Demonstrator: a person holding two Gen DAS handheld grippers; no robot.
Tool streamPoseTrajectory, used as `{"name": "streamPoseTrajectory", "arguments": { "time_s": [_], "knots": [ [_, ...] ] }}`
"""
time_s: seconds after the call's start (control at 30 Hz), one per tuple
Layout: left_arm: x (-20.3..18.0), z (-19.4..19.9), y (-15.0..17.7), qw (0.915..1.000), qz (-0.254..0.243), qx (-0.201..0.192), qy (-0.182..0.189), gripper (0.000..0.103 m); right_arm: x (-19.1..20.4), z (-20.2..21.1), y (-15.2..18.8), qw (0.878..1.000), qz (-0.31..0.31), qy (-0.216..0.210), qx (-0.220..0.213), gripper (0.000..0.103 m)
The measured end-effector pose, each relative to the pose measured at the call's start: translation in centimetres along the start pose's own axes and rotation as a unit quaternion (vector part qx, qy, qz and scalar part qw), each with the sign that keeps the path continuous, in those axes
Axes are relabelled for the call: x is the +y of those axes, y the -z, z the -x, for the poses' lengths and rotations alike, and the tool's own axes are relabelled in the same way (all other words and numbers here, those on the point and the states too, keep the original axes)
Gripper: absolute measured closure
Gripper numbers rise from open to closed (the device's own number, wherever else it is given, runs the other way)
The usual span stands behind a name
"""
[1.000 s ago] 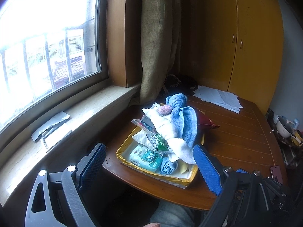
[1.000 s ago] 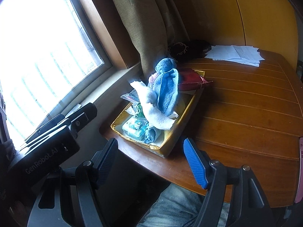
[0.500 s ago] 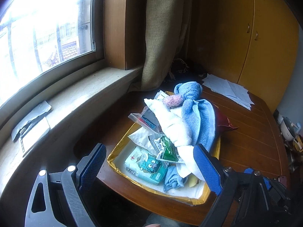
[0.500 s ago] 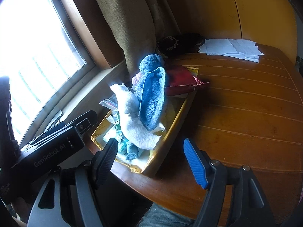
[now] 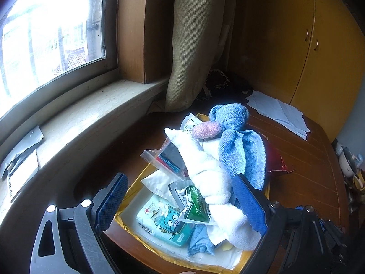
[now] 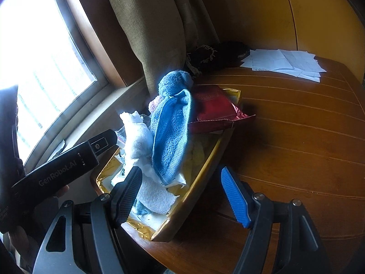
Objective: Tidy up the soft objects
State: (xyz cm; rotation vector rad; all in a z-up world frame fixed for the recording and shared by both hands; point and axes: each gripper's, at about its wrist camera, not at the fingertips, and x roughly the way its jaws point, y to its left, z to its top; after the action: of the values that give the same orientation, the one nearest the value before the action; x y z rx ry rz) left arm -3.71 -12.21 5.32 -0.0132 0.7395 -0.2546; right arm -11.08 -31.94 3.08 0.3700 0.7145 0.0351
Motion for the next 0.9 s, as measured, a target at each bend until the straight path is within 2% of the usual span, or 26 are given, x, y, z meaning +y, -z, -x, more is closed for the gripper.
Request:
{"name": "streamPoseTrajectory", "arguments": {
  "time_s": [0.37, 0.57, 0.9],
  "knots": [
    [-2.4, -0.4, -0.4, 0.9999, -0.015, 0.0, 0.001, 0.008, -1.6, 0.7, -0.2, 1.0, -0.002, 0.008, -0.014, 0.032],
    [-1.7, 0.1, -0.1, 0.9999, -0.007, -0.002, -0.013, 0.008, -0.9, 0.3, 0.1, 1.0, 0.006, -0.012, -0.002, 0.032],
    [-2.1, 0.5, 0.0, 0.9998, -0.017, -0.005, -0.005, 0.008, 0.1, 0.8, 0.5, 1.0, 0.017, -0.005, -0.006, 0.032]
  ]
}}
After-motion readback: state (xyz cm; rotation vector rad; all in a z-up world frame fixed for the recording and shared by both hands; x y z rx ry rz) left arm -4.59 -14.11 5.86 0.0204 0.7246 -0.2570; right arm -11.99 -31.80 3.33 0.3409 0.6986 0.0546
